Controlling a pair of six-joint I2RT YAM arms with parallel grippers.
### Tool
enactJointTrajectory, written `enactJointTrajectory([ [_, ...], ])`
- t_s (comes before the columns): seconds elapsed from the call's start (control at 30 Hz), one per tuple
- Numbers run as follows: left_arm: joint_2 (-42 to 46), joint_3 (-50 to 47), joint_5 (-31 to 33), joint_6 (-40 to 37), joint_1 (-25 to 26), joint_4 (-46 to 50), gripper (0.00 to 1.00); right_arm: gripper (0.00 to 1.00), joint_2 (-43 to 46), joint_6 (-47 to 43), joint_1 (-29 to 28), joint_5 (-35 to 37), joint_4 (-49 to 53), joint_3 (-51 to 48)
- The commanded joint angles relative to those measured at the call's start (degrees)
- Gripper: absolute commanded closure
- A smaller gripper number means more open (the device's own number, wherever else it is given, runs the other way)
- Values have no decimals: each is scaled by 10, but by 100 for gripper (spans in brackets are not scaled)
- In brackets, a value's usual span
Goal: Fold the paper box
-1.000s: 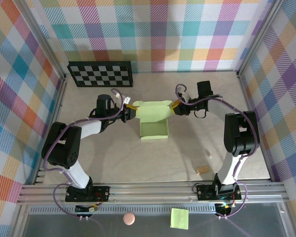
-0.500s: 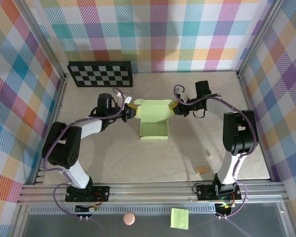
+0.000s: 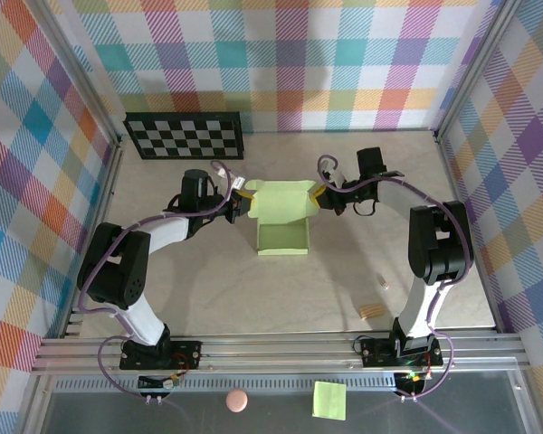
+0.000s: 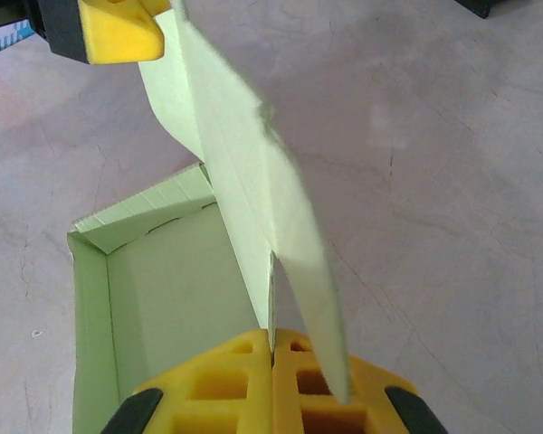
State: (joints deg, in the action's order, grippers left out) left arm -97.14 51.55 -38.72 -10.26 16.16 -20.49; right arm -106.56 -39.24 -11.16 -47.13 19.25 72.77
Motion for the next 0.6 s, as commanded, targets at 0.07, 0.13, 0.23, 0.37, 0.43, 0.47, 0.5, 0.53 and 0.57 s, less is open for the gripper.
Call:
enactJointTrajectory([
  [0.07, 18, 9, 43, -15, 18, 14, 96, 100, 36, 68, -15, 41, -15, -2],
  [0.13, 28, 11, 79, -16, 30, 26, 96, 100, 44, 121, -23, 87, -22, -3],
  [0.23, 41, 4, 133, -2, 49, 14, 96, 100, 55, 221, -43, 160, -29, -4],
  [0.37, 49, -6, 180, 64, 55, -33, 96, 100, 71, 368, -73, 288, -26, -2],
  [0.43, 46, -4, 193, 88, 59, -45, 97, 100, 78, 447, -82, 339, -35, -4],
  [0.47, 44, -1, 199, 97, 62, -49, 97, 100, 82, 476, -88, 353, -43, -7],
  [0.5, 42, 1, 205, 104, 65, -52, 97, 100, 85, 502, -95, 372, -50, -10],
  [0.53, 38, 5, 213, 111, 68, -53, 96, 100, 88, 528, -104, 398, -57, -13],
  [0.57, 34, 10, 218, 116, 72, -52, 95, 100, 90, 546, -115, 418, -60, -13],
])
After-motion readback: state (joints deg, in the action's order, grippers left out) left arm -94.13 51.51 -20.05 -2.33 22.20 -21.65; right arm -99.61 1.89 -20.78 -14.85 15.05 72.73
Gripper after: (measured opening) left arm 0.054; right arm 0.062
